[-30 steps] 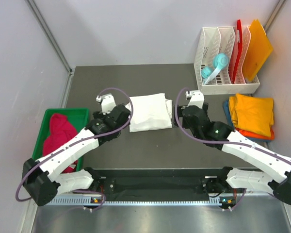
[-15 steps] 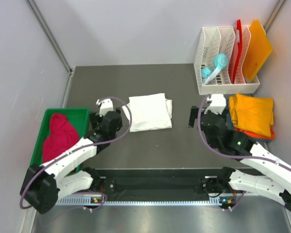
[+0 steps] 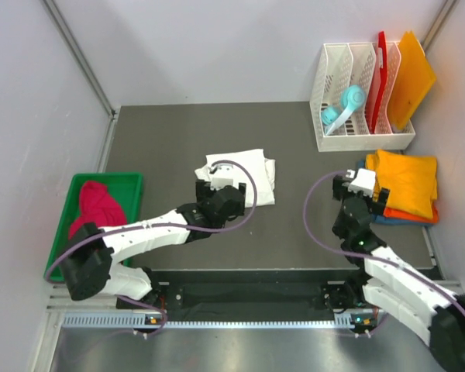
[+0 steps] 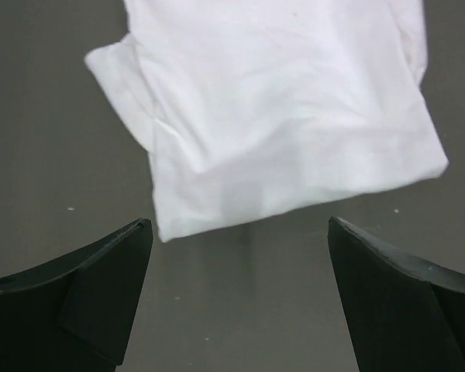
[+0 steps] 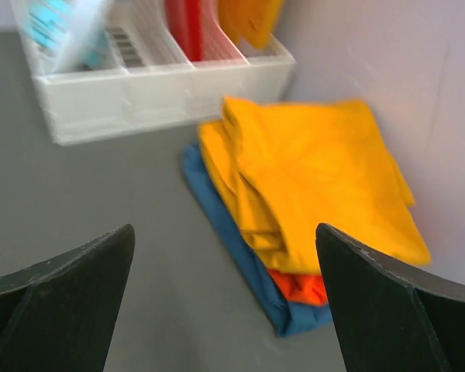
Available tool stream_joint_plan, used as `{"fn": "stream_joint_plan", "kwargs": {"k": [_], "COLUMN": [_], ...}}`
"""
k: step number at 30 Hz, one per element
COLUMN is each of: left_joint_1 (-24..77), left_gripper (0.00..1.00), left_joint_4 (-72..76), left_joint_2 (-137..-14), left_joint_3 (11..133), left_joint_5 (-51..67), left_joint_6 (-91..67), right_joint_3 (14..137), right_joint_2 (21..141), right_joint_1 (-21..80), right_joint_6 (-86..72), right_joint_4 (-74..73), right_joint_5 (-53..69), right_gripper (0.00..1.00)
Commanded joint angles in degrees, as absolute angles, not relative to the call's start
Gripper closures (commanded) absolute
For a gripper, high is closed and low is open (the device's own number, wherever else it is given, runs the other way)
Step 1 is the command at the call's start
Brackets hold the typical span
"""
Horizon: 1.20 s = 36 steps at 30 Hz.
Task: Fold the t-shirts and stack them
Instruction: Fold the tshirt
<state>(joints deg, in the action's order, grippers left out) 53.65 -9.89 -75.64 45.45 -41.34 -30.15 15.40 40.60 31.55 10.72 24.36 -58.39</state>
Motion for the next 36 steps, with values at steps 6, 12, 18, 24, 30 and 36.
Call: {"fn": "stream_joint_plan", "kwargs": {"k": [6, 12, 18, 24, 30, 36], "left_joint_1": [60.55, 61.08, 62.31, 62.93, 63.46, 63.54], "left_gripper": [0.01, 0.01, 0.01, 0.01, 0.01, 0.01], "left_joint_4": [-10.63, -9.31, -8.00, -5.19, -6.77, -6.42], "left_joint_2": [-77.53, -73.57, -71.20, -69.17, -68.38, -69.78], "left_joint_3": [48.70, 44.65, 41.84, 38.94, 39.03, 39.37], "left_joint_5": [-39.81, -38.24, -36.05, -32.17, -32.70, -34.19], "left_joint_6": [-35.25, -37.69, -39.11, -38.67, -36.39, -35.51], "right_joint_3": [15.29, 17.58, 14.62, 7.29, 12.30, 12.22], "right_joint_2": [67.65, 82.78, 81.31, 83.86, 83.76, 83.67], "right_joint_1": [18.72, 17.23, 12.93, 7.65, 7.29, 7.21], "right_joint_6": [4.38, 7.29, 6.50, 3.35, 2.28, 2.29], "right_joint_4": [58.49, 66.79, 69.66, 84.40, 75.32, 75.32], "right_joint_5": [-49.86, -44.75, -31.93, -24.06, -23.65, -23.91], "right_gripper": [0.00, 0.00, 0.00, 0.00, 0.00, 0.00]}}
